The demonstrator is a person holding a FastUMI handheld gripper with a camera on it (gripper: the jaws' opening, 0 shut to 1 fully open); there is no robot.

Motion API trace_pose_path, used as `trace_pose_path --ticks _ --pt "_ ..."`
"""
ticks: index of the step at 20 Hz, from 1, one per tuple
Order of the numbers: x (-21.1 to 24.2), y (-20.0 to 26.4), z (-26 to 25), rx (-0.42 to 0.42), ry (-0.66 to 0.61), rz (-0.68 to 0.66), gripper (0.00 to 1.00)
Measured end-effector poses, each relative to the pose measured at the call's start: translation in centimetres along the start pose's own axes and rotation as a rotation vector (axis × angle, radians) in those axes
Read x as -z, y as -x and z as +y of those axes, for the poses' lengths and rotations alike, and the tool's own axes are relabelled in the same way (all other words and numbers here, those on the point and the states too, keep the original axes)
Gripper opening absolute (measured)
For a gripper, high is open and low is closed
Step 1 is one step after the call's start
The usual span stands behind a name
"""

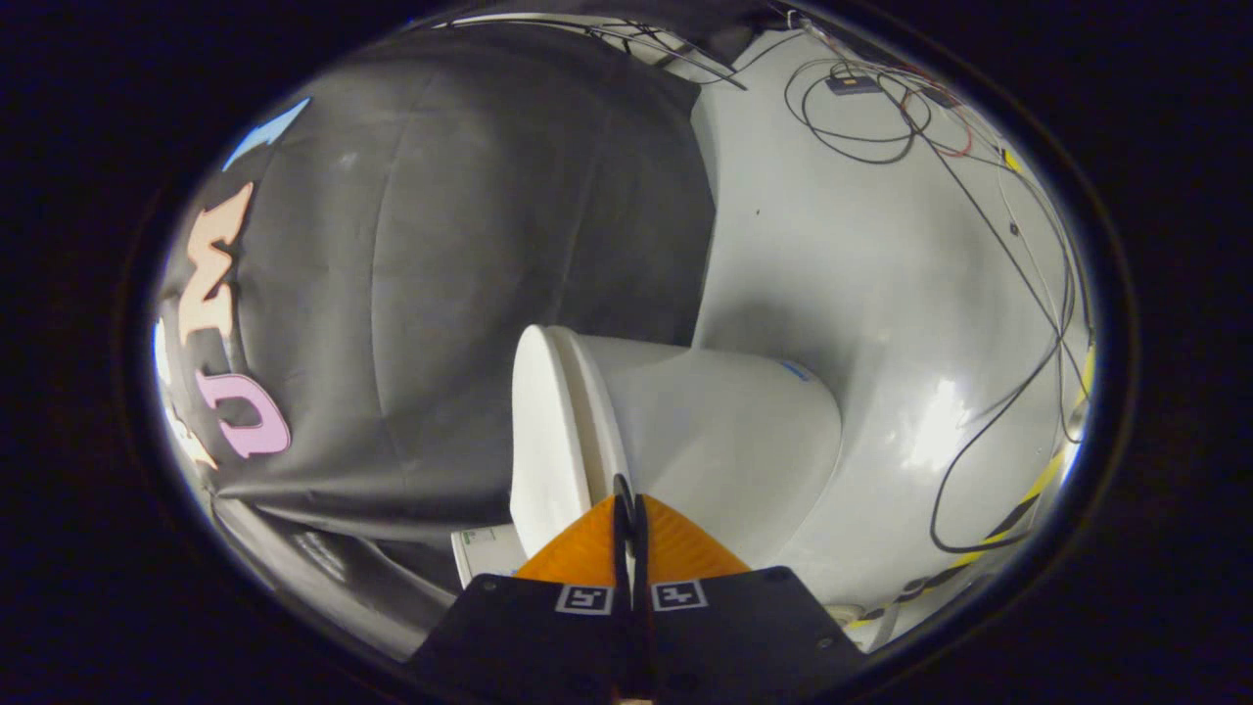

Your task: Open the toilet lid.

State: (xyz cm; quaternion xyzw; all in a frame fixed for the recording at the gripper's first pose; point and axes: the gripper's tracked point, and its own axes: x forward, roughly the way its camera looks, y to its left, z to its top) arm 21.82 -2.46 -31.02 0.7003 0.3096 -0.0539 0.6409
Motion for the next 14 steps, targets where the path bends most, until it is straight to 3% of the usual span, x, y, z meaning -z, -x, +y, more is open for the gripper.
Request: trace_pose_path --ticks 5,14 --pt "0.5 1.5 1.7 0.052 0.083 -0.007 0.0" --pt "4.1 4.9 10.0 0.149 0.265 -0.101 0.0"
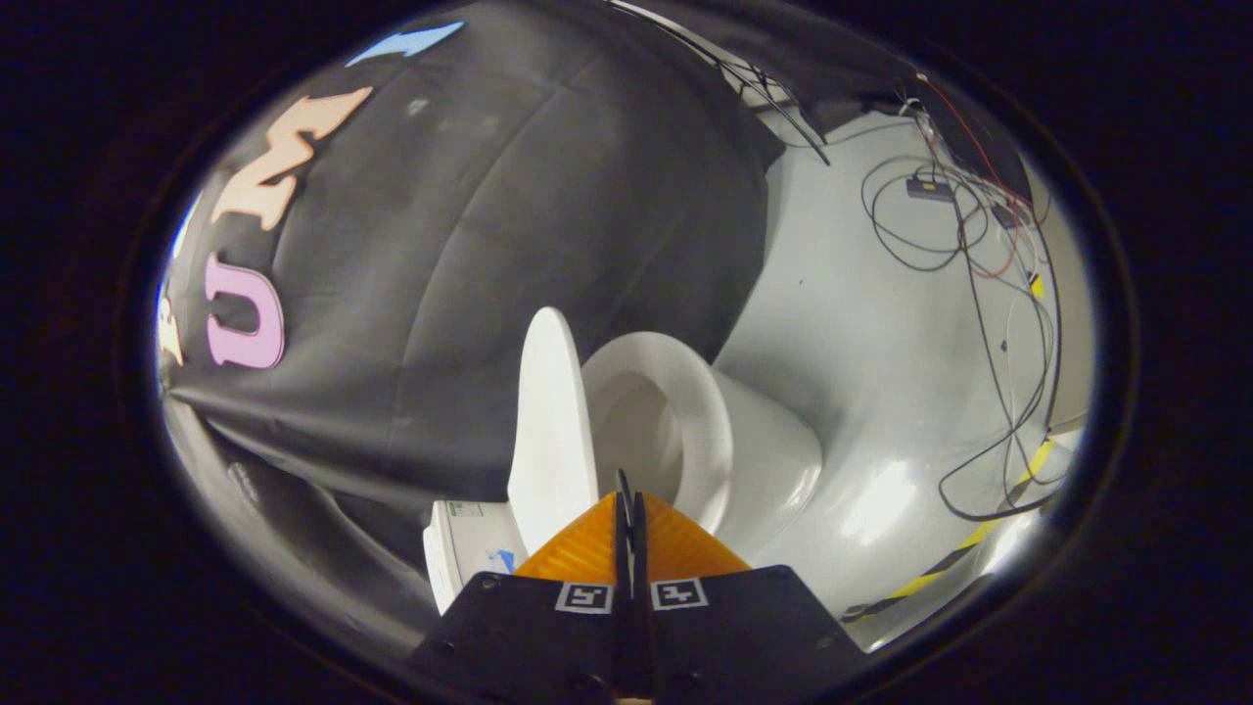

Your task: Open the toilet lid.

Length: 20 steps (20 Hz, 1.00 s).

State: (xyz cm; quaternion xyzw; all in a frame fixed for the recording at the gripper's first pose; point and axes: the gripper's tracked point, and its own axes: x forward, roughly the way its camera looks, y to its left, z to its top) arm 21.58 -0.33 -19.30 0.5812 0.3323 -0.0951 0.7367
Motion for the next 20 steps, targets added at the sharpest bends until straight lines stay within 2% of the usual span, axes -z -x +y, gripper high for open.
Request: trace_pose_path --ticks 2,5,11,20 --pt "0.4 0.8 1.6 0.044 0.028 -0.033 0.0" --pt "1.1 2.0 4.6 0.105 0.151 -0.085 0.0" --pt "3.4 4.7 11.0 0.157 0.338 -0.178 0.0" --pt "7.3 7.6 17.4 0.216 0.566 -0.325 0.0"
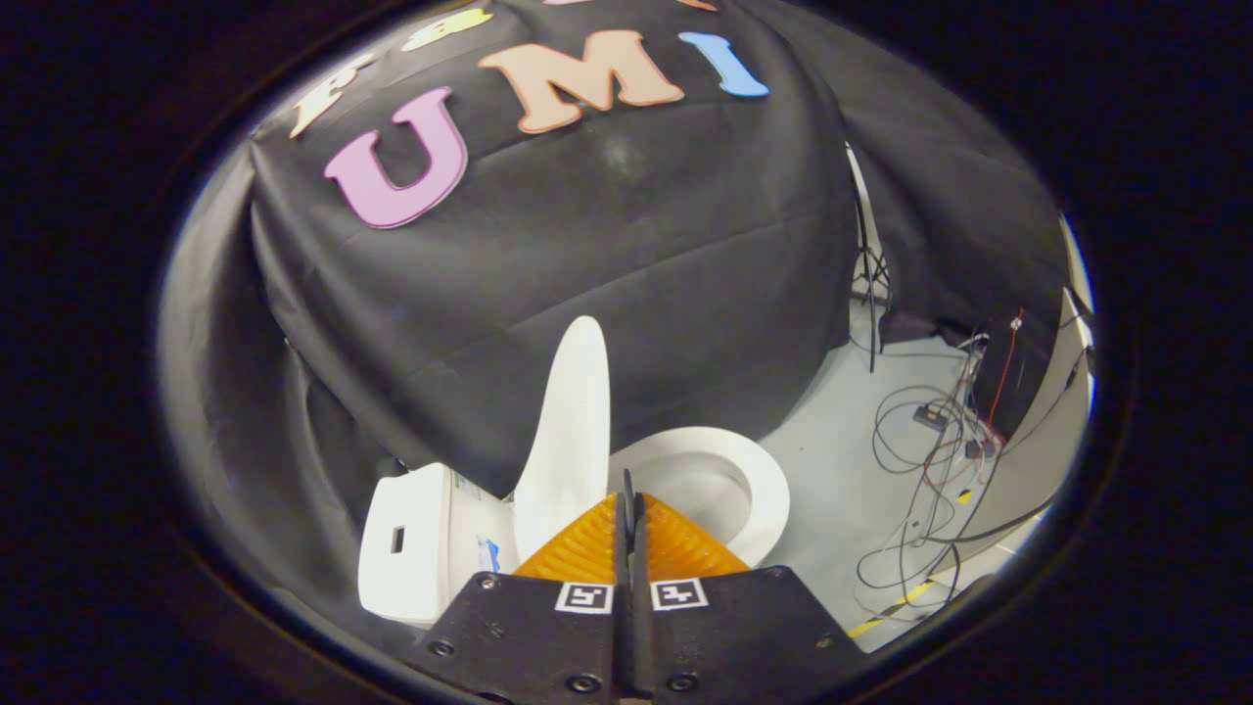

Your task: Open the toilet lid.

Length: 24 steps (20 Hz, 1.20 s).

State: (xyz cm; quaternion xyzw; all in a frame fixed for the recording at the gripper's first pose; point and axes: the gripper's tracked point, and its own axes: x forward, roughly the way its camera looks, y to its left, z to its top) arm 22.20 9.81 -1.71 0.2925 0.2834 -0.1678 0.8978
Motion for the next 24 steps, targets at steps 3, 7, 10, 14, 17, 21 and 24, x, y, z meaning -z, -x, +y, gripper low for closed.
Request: trace_pose_path --ticks 3,7,10,14,17,21,24 --pt "-0.6 2.1 2.1 0.003 0.072 -0.048 0.0" --pt "-1.4 5.3 4.6 -0.004 0.148 -0.112 0.0" --pt "-1.5 8.1 6.5 -0.014 0.206 -0.16 0.0" --pt "-1.8 12.0 8.9 -0.044 0.275 -0.209 0.0" --pt "-2.0 14.8 10.4 -0.079 0.33 -0.236 0.0" --pt "-2.0 16.8 11.9 -0.132 0.398 -0.258 0.0" --pt "-1.4 16.7 13.0 -0.173 0.428 -0.255 0.0"
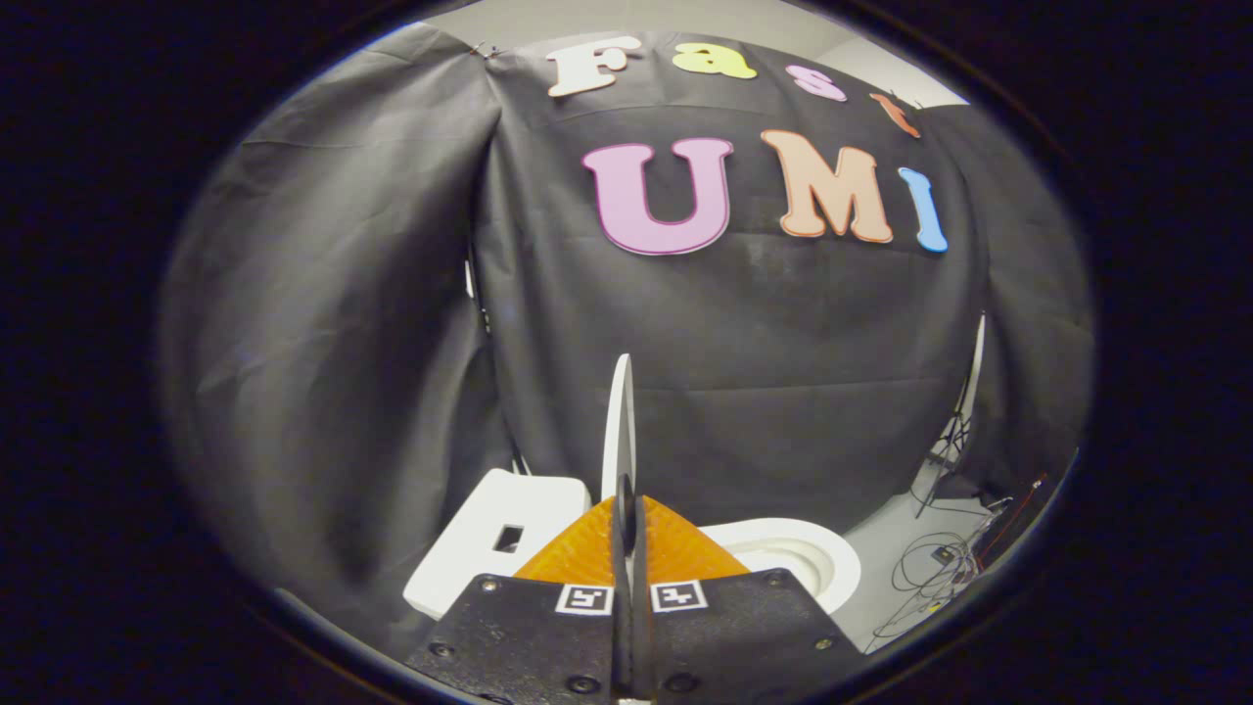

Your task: Open the toilet lid.

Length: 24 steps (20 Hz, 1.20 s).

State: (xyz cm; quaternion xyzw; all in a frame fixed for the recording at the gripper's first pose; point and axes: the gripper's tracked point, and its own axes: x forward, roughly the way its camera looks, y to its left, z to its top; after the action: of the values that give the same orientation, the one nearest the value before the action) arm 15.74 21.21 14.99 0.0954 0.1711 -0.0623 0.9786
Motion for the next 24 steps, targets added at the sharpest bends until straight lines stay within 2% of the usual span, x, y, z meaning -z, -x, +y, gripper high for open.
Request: trace_pose_path --ticks 10,13,19,24 --pt "1.3 -0.6 6.5 -0.16 0.102 0.03 0.0" --pt "1.9 -0.8 8.0 -0.177 0.134 0.038 0.0" --pt "1.6 -0.8 7.9 -0.182 0.156 0.029 0.0" --pt "1.6 -0.9 7.6 -0.263 0.139 0.03 0.13"
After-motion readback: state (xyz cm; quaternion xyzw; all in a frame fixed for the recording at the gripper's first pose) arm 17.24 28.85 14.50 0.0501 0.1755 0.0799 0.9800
